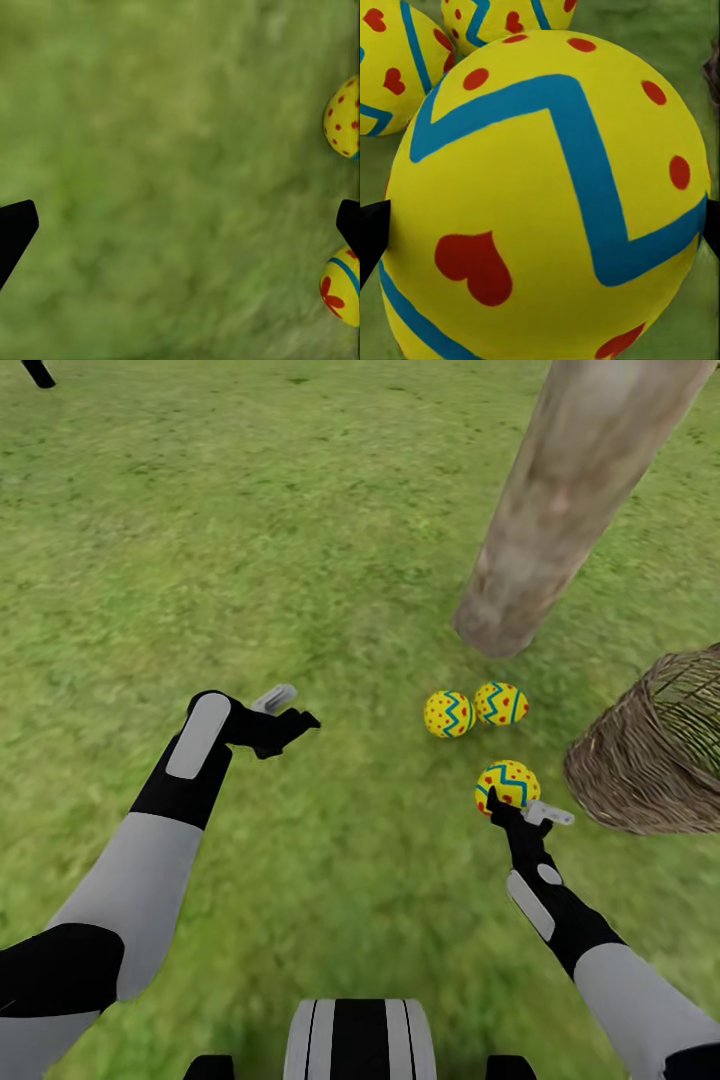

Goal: Take the three Easter eggs out of the wicker basket on the lawn in the garden, then place them on the lawn next to a single tree (choose any tree) so that all three eggs are next to the same tree and none are left in the basket.

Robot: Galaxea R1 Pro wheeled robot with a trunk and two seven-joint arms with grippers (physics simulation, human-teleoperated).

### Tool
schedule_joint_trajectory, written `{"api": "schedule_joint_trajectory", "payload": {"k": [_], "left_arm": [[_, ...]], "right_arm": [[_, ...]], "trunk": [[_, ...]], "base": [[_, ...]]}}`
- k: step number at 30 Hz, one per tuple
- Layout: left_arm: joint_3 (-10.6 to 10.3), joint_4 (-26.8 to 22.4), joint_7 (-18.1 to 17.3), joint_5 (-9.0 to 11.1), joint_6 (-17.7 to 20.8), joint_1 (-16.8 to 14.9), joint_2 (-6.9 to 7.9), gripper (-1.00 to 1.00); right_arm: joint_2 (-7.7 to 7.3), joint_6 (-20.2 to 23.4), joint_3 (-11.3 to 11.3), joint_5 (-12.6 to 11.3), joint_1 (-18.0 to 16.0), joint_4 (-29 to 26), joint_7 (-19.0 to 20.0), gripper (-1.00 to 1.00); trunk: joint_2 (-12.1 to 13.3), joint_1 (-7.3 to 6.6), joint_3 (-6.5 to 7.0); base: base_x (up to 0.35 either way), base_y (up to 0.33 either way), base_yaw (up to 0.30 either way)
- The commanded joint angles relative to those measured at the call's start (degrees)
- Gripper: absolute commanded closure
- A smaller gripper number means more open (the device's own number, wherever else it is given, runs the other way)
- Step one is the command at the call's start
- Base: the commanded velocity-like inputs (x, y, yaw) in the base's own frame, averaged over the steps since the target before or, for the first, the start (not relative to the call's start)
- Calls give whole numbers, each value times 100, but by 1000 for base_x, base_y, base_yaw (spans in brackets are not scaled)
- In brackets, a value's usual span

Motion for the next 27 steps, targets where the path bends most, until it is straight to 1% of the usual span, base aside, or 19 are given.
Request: {"api": "schedule_joint_trajectory", "payload": {"k": [1, 4, 9, 11, 13, 15, 22, 26, 27], "left_arm": [[0, -12, 57, 53, 0, -3, 1, -100], [4, -18, 55, 52, -7, -3, -11, -100], [-7, -20, 63, 51, -25, -3, -32, -100], [-3, -20, 63, 51, -35, -3, -32, -100], [-2, -24, 63, 51, -40, -3, -32, -100], [-2, -22, 58, 51, -40, -3, -32, -100], [-18, -7, 46, 72, 0, -3, -16, -100], [-4, -2, 46, 75, 5, -3, -16, -100], [-1, -2, 46, 72, 8, -3, -15, -100]], "right_arm": [[-10, -74, 47, -46, -34, 63, -40, 100], [-6, -106, 45, -45, -57, 122, -38, 100], [-7, -113, 45, -48, -62, 139, -41, 100], [-12, -116, 45, -54, -78, 300, -41, 100], [-6, -120, 45, -60, -204, 628, -36, 100], [-10, -121, 45, -62, -262, 757, -36, 100], [-17, -117, 45, -70, -320, 833, -37, 100], [-17, -115, 45, -72, -326, 838, -40, 100], [-15, -116, 45, -76, -326, 838, -40, -100]], "trunk": [[-1, 0, -4], [-1, 0, -4], [-1, 0, -4], [-1, 0, -4], [-1, 0, -4], [-1, 0, -4], [-1, 0, -4], [-1, 0, -4], [-1, 0, -4]], "base": [[50, 0, 0], [101, 34, 0], [304, 22, 0], [328, 49, 0], [329, 19, 0], [328, 5, 0], [311, 1, 0], [107, 0, 0], [13, 0, 0]]}}
